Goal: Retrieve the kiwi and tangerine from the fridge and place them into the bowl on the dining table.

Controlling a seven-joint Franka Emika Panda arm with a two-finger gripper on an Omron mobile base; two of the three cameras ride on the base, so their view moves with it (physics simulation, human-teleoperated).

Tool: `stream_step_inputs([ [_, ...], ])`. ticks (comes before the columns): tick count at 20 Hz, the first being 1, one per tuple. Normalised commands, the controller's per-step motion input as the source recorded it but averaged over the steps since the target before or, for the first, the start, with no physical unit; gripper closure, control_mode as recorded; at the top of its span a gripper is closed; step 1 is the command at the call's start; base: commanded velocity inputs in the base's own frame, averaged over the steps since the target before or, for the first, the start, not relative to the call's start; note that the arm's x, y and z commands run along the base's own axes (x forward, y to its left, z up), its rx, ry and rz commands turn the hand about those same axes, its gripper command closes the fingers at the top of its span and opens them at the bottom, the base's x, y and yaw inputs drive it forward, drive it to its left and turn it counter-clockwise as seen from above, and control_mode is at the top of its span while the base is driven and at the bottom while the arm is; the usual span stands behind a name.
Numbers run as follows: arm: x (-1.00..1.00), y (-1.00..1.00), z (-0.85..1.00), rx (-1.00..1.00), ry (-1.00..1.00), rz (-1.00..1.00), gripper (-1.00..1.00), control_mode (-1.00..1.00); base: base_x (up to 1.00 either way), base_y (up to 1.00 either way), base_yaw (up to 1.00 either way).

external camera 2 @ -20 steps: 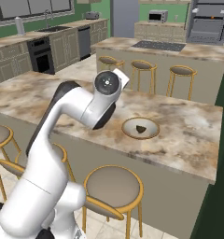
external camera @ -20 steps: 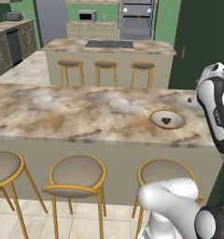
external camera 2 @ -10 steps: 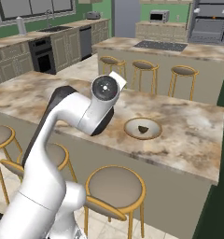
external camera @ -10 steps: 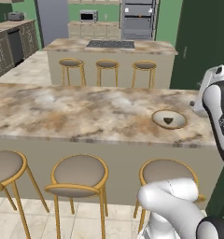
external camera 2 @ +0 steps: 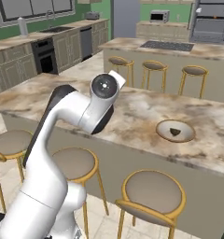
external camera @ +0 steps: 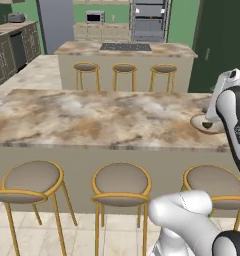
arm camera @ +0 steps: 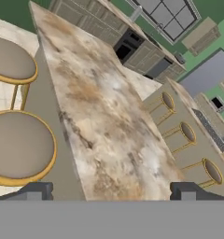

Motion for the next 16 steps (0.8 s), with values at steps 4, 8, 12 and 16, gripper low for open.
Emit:
stream_step_inputs([
  [4,0.0,0.0,0.0,0.0,0.0,0.0,-1.0,1.0,0.03,1.0,-0.12],
  [8,0.0,0.0,0.0,0.0,0.0,0.0,-1.0,1.0,0.01,1.0,-0.09],
  [12,0.0,0.0,0.0,0.0,0.0,0.0,-1.0,1.0,0.19,1.0,-0.04],
  [16,0.0,0.0,0.0,0.0,0.0,0.0,-1.0,1.0,0.22,1.0,0.0],
])
